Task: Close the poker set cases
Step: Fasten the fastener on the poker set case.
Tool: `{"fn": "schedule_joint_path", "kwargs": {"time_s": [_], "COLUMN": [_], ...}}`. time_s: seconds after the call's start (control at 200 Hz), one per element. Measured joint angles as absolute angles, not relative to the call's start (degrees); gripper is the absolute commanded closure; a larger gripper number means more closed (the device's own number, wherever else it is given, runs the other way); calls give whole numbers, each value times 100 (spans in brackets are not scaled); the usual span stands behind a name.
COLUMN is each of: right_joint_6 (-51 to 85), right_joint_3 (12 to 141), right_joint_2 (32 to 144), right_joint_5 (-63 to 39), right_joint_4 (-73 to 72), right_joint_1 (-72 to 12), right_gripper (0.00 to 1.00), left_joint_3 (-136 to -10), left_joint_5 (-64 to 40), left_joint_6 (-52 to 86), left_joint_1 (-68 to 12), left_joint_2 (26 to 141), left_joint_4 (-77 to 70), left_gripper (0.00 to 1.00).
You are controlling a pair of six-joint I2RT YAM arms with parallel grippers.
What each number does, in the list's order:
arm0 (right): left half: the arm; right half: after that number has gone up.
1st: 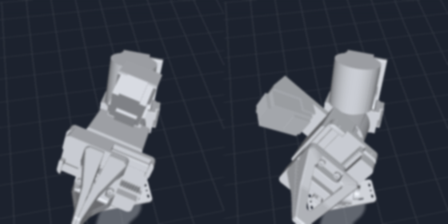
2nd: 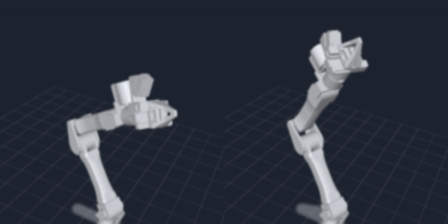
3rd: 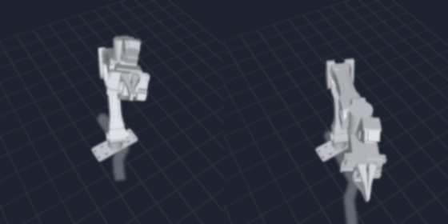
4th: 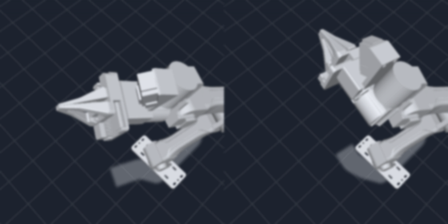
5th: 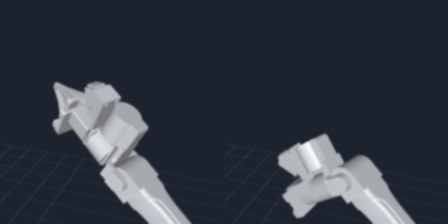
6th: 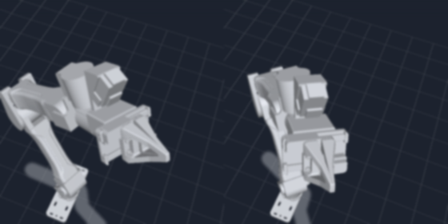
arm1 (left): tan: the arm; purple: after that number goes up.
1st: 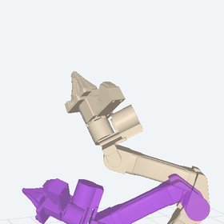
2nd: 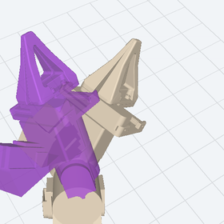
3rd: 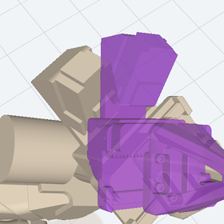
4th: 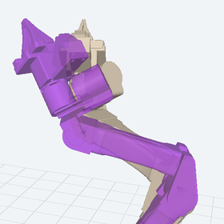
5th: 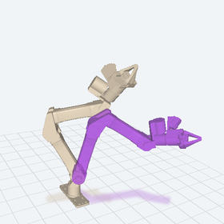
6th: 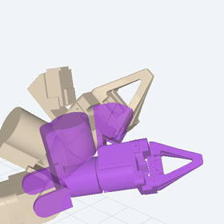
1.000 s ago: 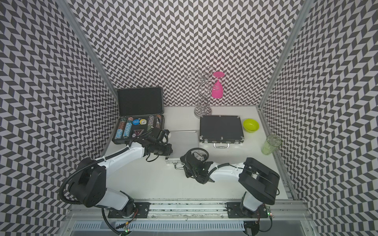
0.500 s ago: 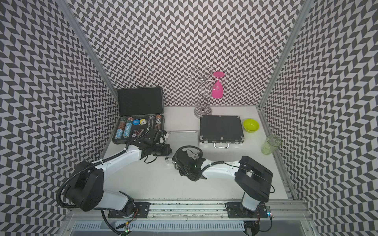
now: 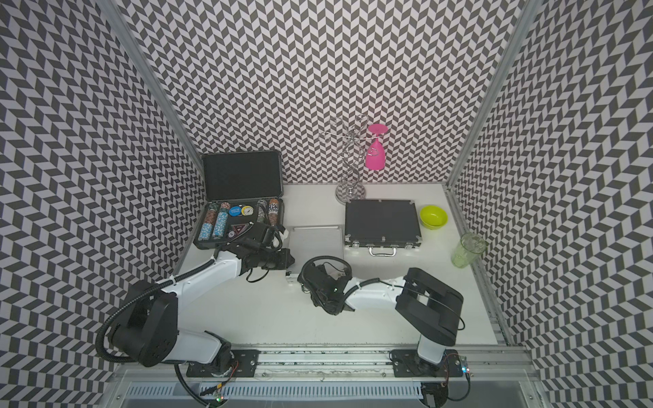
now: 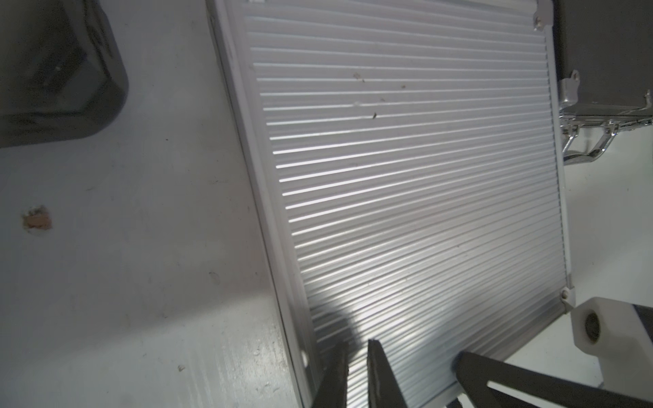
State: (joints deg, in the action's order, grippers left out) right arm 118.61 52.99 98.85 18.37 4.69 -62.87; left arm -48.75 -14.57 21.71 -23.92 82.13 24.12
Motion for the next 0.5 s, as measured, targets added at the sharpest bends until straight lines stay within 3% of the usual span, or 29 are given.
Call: {"fn": "schedule_joint_path", "kwargs": {"time_s": [0.496], "right_joint_6": [11858], "right_joint_3": [5315], "right_joint_2": [9957], "right_joint_5": [2012], "right_joint_4": [381], "right_joint_1": [-6158], "right_gripper": [25], "left_joint_3": [-4864], "left_joint_5": [-1463], "left_joint_6": [2141], "left_joint_1": [-2349], "left_joint_2": [8189], "left_joint_4": [2451], "left_gripper": [84]}}
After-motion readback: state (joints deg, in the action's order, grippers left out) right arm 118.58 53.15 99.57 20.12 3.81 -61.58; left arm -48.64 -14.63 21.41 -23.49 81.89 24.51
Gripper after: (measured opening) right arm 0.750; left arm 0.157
